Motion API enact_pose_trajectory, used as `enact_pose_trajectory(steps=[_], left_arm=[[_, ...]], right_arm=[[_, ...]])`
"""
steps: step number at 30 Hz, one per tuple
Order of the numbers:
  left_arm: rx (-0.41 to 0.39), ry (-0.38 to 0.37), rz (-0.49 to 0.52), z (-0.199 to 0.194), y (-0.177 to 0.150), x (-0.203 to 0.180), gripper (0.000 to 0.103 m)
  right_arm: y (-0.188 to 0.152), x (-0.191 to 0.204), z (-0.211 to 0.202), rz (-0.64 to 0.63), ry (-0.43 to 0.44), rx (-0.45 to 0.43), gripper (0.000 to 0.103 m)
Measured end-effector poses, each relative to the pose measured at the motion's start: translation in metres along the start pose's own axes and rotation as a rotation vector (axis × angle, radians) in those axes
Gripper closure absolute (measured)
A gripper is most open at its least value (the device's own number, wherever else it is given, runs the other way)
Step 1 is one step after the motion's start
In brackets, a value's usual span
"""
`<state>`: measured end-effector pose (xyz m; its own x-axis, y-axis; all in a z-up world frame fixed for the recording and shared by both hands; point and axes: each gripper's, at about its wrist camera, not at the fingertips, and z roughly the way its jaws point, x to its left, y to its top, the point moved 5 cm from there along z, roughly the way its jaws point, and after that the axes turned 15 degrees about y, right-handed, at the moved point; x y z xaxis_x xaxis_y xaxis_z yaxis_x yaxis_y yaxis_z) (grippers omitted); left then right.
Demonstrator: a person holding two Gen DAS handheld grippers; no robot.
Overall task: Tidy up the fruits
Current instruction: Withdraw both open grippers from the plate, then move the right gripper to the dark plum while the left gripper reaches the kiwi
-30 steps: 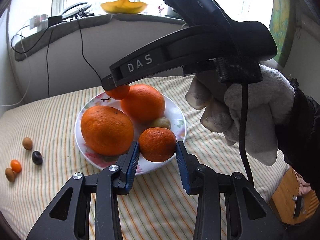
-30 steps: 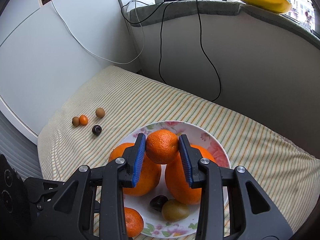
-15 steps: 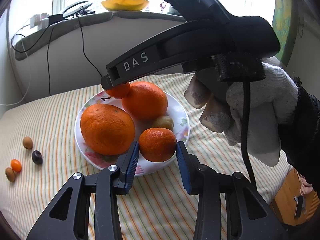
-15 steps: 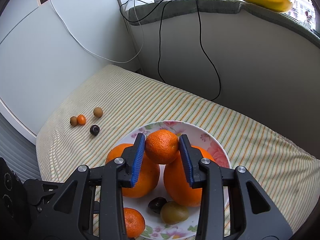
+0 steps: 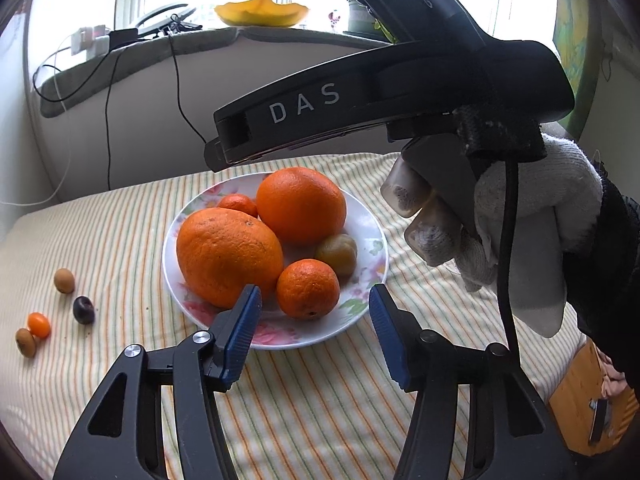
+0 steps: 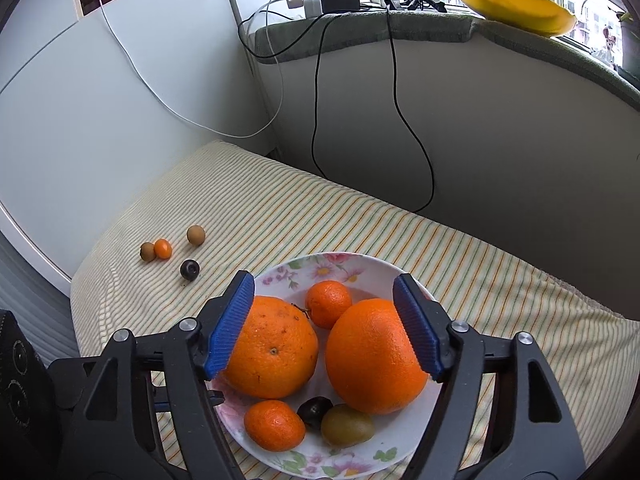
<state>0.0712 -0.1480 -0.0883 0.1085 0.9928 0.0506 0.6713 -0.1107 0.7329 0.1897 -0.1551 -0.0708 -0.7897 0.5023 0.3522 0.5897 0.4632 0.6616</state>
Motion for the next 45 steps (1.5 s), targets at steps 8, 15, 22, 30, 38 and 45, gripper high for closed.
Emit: enact_pose_trajectory(steps=[8,15,22,30,38,45], left_arm=[[-0.005,0.0,-0.012,-0.005,-0.002,0.007,0.047],[-0.015,0.013,-0.039,-0.01,-0.002,0.021,0.047],[-0.025,0.042,-0.073,-0.018,-0.007,0.045,0.047],[-0.027,0.098,-0.126,-0.024,-0.014,0.08,0.047],[-0.015,0.173,-0.204,-0.028,-0.027,0.131,0.047],[0.005,0.227,-0.272,-0.027,-0.042,0.173,0.047]], right_arm=[[0.001,0.003,-0.004,0.005,-0.003,-0.021,0.028],[0.004,0.007,-0.005,0.01,-0.021,-0.036,0.028],[0.008,0.019,-0.002,-0.023,-0.014,-0.05,0.028],[0.013,0.041,0.01,-0.079,-0.007,-0.019,0.028],[0.019,0.061,0.028,-0.108,0.02,0.018,0.028],[0.016,0.086,0.052,-0.162,0.045,0.072,0.029]])
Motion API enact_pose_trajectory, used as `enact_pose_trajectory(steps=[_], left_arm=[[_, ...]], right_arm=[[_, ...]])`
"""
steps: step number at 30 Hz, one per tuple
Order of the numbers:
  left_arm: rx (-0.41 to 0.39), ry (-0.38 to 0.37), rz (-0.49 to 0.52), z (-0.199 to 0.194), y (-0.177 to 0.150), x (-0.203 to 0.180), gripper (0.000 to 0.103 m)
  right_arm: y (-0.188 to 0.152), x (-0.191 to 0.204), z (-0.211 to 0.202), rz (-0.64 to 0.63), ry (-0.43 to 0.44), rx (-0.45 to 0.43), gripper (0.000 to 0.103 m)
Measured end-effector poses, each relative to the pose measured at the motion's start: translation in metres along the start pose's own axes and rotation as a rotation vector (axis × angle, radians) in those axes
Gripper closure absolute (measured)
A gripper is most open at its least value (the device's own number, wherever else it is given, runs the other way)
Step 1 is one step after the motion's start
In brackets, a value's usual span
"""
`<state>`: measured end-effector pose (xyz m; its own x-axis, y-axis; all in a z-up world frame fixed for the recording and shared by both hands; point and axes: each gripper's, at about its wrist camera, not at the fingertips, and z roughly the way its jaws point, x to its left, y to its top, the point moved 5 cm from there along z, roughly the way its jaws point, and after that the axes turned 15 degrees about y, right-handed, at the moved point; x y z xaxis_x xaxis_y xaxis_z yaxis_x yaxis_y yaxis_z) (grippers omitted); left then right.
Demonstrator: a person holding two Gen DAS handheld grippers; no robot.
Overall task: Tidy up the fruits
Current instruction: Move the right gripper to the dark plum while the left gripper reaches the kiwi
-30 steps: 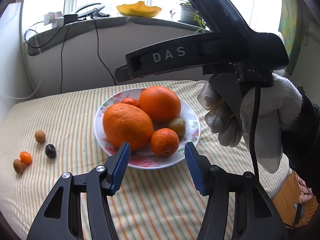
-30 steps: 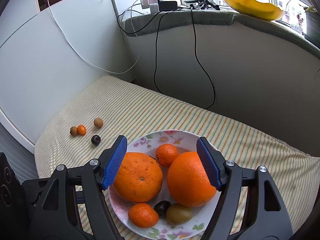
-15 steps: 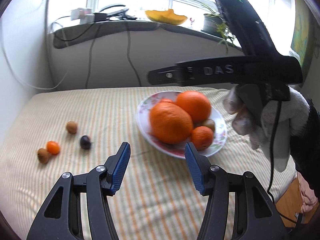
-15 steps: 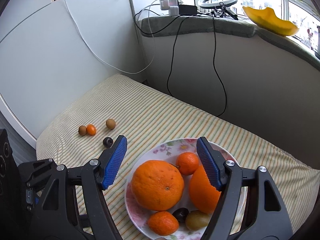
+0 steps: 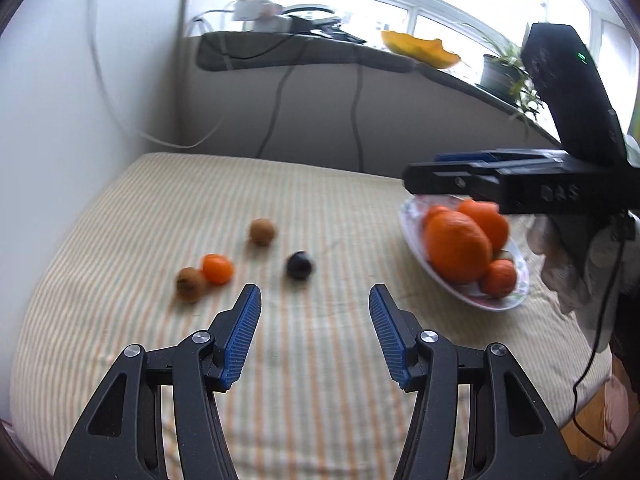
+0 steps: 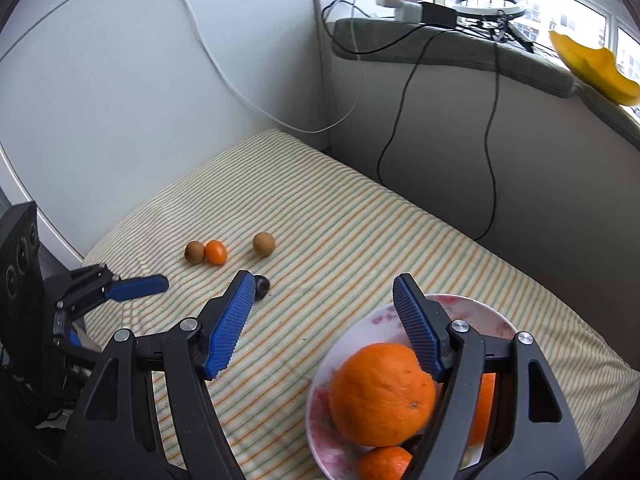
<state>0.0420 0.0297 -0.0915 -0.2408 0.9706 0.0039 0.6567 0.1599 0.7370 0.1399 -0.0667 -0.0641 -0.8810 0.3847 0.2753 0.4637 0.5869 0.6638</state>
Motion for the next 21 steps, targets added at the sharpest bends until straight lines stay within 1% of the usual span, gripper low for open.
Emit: enact_pose_trajectory(steps=[7,9,13,16,21], left_arm=[[0.02,0.042,-0.057,0.011,-0.004,0.041,0.048],[0.03,0.054,-0.073,0.016,-0.005,0.052,0.049],[0.052,0.074,-0.084,0.028,-0.004,0.067,0.054],[0.077,0.067,-0.097,0.038,-0.006,0.074,0.061],[0.104,0.042,-0.096,0.048,-0.007,0.074,0.063]], right_arm=[[0.0,0.021,0.034,-0.039,0.03,0.072,0.037],[-0.002,0.026,0.043,-0.048,0.038,0.094,0.042],[-0.005,0.034,0.065,-0.071,0.041,0.147,0.047],[-0.007,0.038,0.08,-0.08,0.04,0.185,0.051],[-0.009,0.039,0.098,-0.089,0.032,0.234,0.055]])
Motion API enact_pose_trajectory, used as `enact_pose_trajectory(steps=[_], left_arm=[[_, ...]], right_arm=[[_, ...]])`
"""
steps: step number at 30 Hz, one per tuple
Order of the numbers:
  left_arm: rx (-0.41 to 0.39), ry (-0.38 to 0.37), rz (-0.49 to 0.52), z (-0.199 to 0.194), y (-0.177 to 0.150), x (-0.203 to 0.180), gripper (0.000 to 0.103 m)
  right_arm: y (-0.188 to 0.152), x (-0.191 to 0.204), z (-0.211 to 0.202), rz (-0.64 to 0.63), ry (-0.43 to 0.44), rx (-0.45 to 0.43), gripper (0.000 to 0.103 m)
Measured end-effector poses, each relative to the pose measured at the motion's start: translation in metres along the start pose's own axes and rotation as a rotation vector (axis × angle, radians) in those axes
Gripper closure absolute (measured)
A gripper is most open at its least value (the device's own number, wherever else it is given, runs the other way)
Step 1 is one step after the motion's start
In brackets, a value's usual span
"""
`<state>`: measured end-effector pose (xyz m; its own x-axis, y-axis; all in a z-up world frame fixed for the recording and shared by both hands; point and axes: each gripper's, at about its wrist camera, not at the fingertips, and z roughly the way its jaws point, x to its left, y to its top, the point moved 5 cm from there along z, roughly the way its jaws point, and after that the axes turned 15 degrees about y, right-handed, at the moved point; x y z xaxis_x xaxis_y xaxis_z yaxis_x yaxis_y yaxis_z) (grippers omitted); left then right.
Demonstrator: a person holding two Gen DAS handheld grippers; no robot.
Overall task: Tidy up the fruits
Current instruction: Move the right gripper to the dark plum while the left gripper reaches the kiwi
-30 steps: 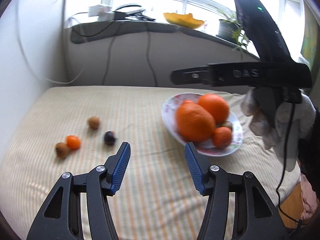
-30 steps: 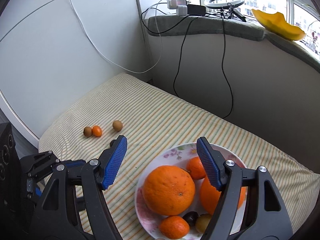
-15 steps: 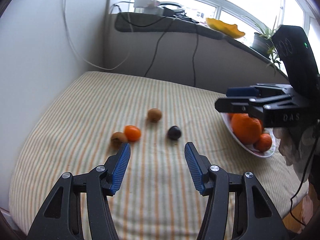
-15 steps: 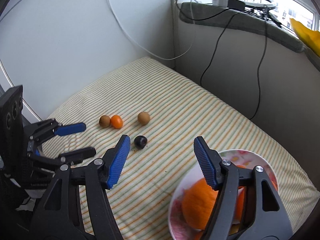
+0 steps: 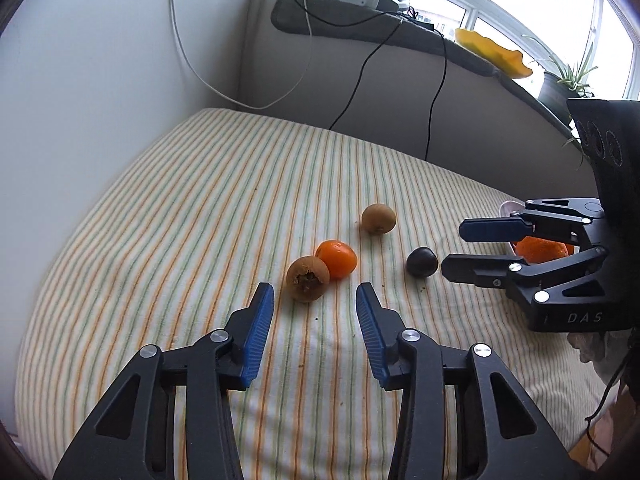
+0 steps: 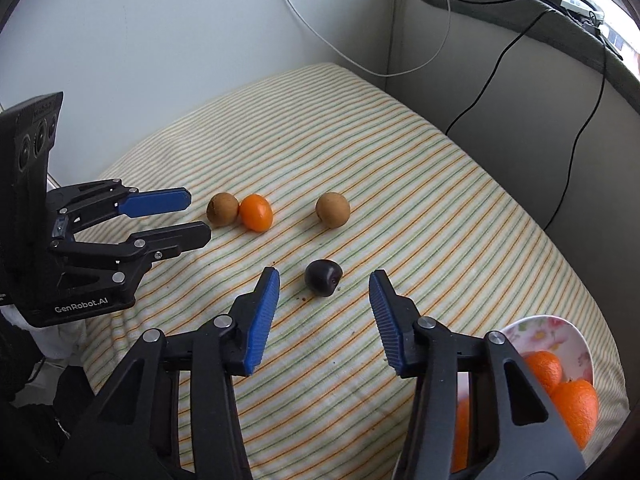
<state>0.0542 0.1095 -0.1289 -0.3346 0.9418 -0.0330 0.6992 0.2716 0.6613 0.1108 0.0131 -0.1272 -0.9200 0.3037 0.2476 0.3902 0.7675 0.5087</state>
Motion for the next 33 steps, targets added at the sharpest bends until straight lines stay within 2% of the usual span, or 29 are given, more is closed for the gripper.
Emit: enact_pose_trajectory(steps=[10,12,18,22,24,33], left_arm=[[0.027,-0.013,0.002,0.016,0.007,-0.002,0.066],[0.032,-0.012,0.005,0.019,0.007,0.0,0.067],[0.039,-0.004,0.009,0.025,0.01,0.001,0.07],[0.036,0.007,0.02,0.027,0.011,0.0,0.079],[0.034,0.009,0.021,0.027,0.012,-0.001,0.079],[0.022,0.025,0.025,0.025,0.011,-0.001,0.08]], right_arm=[[0.005,-0.003,0.025,0.0,-0.005,0.055,0.06],[0.007,-0.004,0.032,0.001,-0.001,0.064,0.065],[0.009,-0.003,0.04,0.004,0.006,0.079,0.07],[0.008,-0.006,0.045,0.005,0.011,0.083,0.075],[0.008,-0.006,0.045,0.005,0.008,0.081,0.078],[0.005,-0.006,0.04,0.006,0.017,0.071,0.08]])
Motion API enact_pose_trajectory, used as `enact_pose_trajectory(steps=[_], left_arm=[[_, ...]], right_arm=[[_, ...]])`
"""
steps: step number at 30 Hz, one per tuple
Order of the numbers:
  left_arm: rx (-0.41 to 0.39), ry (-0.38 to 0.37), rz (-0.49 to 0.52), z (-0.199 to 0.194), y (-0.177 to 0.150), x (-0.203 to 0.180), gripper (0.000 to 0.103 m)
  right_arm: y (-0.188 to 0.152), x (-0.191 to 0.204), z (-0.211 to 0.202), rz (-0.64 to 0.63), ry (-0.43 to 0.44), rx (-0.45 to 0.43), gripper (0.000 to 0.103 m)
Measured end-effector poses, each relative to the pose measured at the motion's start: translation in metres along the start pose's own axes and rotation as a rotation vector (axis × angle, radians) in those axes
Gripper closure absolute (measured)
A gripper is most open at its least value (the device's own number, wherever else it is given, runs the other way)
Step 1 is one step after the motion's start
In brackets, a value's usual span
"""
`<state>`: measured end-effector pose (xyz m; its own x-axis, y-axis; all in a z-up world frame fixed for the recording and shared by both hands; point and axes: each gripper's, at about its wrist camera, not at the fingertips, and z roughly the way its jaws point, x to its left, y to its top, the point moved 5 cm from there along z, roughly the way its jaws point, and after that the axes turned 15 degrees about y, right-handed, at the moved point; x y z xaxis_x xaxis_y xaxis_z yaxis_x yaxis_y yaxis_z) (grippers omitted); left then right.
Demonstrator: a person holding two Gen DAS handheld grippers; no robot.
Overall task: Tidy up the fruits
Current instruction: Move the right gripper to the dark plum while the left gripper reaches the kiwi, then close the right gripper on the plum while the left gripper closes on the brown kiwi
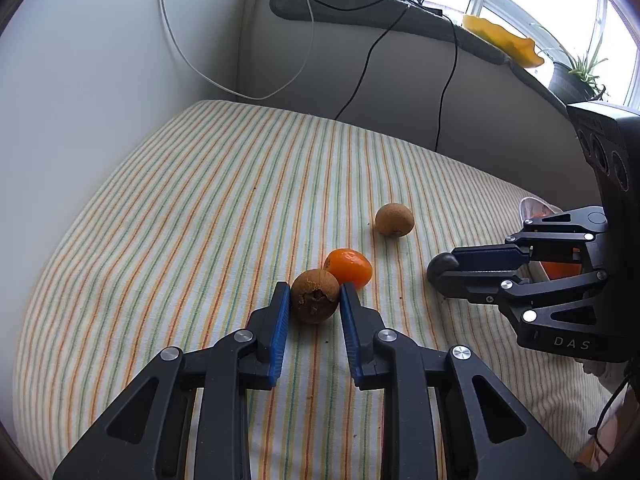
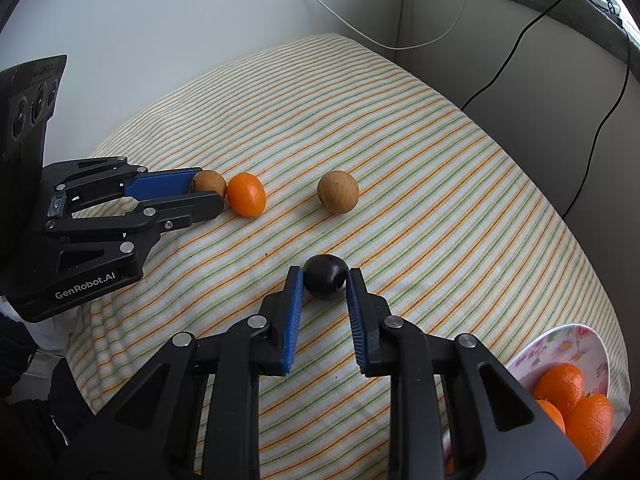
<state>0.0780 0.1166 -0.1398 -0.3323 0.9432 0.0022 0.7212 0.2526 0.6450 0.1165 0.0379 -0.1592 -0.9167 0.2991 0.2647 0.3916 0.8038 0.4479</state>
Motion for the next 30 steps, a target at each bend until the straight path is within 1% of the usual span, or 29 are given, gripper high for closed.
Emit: enact_pose_trajectory(steps=[7,14,24,30], left_arm=[[-0.017,0.0,0.0,-0.009,0.001,-0.002,0.08],[-0.05,-0.017,0.009,-0.027,0.004,-0.007,0.08],[-0.092,-0.068,0.044,-0.05,0.011,-0.039,0.08],[-0.111,-0.109,0.07,-0.061,0.015,-0.064,0.08]], right_arm=[[-0.003,0.003,-0.015,0.0,0.014,-0.031,0.08],[-0.009,0.004,-0.045,0.005,0.021,-0.084,0.08],[-0.027,-0.002,-0.097,0.031,0.002,-0.176,0.08],[-0.038,-0.017,-0.129,0.055,-0.023,-0.221,0.08]])
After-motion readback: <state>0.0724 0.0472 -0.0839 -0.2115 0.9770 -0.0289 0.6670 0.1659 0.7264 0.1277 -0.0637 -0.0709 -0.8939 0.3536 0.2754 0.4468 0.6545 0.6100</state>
